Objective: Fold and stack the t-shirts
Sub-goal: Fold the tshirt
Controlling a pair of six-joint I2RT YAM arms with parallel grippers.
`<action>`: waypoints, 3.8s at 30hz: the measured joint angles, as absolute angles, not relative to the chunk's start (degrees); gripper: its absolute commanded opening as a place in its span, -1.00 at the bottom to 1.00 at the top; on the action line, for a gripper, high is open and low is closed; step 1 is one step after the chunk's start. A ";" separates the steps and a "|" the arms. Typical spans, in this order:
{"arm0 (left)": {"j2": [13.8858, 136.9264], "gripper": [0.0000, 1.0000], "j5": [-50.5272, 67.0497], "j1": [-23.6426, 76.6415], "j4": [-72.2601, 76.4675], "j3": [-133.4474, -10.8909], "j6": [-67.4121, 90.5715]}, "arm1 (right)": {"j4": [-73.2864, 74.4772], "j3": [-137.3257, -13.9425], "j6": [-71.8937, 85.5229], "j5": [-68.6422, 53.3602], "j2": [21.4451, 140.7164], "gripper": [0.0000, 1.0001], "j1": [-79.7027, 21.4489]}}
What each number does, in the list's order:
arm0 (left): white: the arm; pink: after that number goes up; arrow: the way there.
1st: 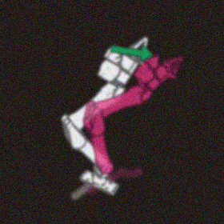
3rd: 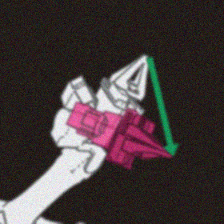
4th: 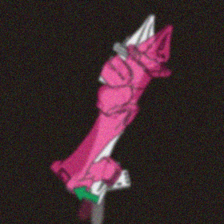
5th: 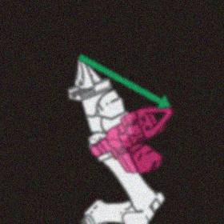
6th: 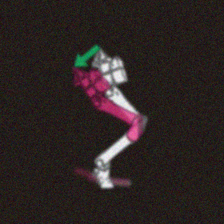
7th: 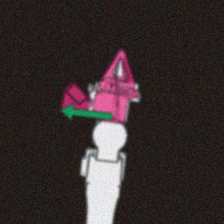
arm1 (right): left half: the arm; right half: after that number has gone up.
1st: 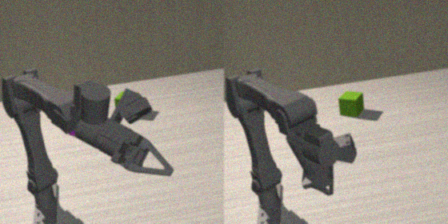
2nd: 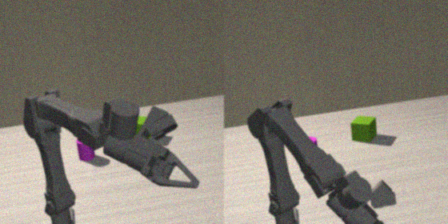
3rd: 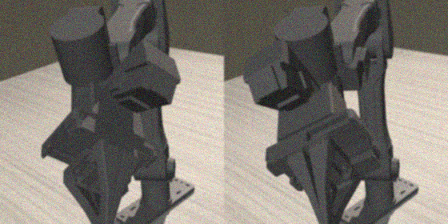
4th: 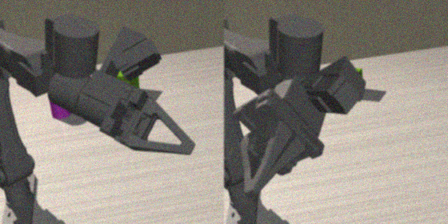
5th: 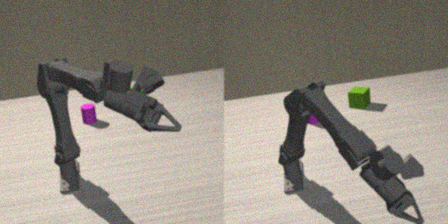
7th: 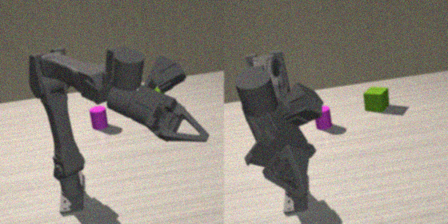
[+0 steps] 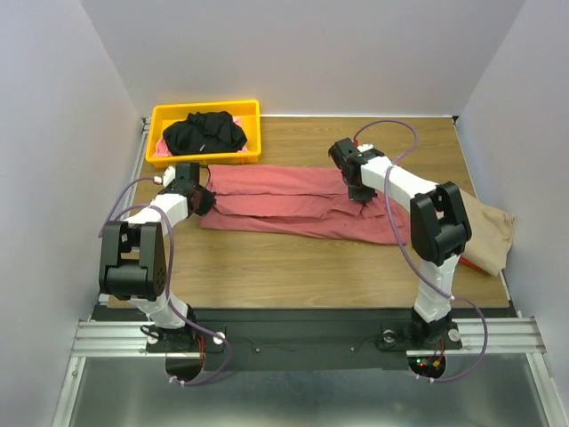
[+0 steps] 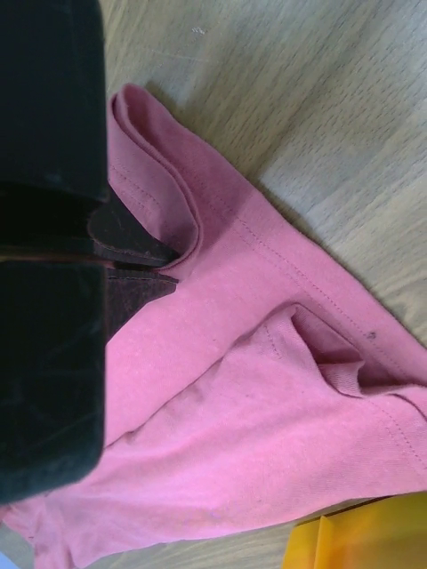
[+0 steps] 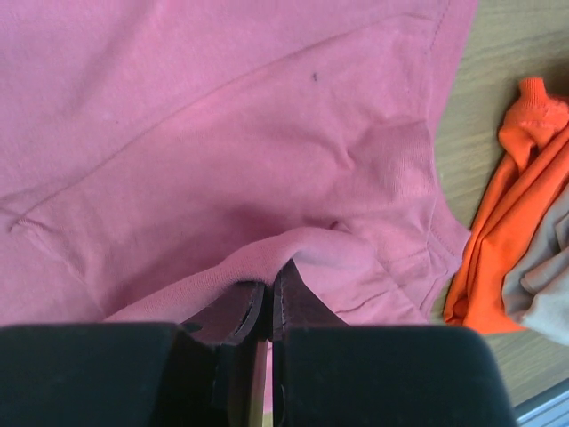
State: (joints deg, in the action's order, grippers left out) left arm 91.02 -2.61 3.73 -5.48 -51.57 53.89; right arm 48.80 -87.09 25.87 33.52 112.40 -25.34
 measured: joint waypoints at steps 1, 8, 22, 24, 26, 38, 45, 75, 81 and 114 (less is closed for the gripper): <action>91.35 -1.00 -2.66 3.66 -5.50 -51.79 53.91 | 48.80 -87.39 25.71 33.63 112.68 -0.97 -25.32; 91.79 0.08 -3.25 3.62 -5.41 -52.97 53.43 | 48.36 -90.48 24.99 34.13 115.20 -0.47 -25.08; 91.74 0.97 -3.68 2.61 -3.92 -55.90 53.95 | 43.68 -94.65 24.23 36.38 119.20 0.60 -21.76; 91.50 0.97 -3.42 2.50 -3.99 -55.90 53.45 | 41.89 -92.73 24.25 35.97 118.13 0.73 -21.26; 90.72 0.97 -2.87 2.50 -4.08 -55.90 52.64 | 40.71 -88.97 24.16 34.50 115.48 0.76 -21.17; 84.53 0.97 0.95 12.03 0.27 -49.74 48.25 | 36.64 -68.01 24.67 21.65 90.67 0.65 -21.19; 92.44 0.97 3.68 14.52 2.81 -49.69 46.17 | 33.12 -63.68 23.66 16.40 93.06 0.13 -21.19; 95.39 0.97 4.01 11.75 6.57 -50.22 43.79 | 29.43 -86.54 22.72 31.27 114.87 0.99 -17.47; 94.76 0.97 4.36 11.55 6.92 -49.52 43.77 | 29.39 -83.22 22.92 26.13 111.44 1.00 -16.36; 69.43 0.97 -3.97 11.49 -7.29 -38.96 43.51 | 21.26 -69.41 26.24 -1.41 105.12 -0.34 -17.72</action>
State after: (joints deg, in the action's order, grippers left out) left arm 69.43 -3.97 11.49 -7.29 -38.96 43.51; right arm 21.26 -69.41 26.24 -1.41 105.12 -17.72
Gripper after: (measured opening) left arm 0.985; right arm 0.385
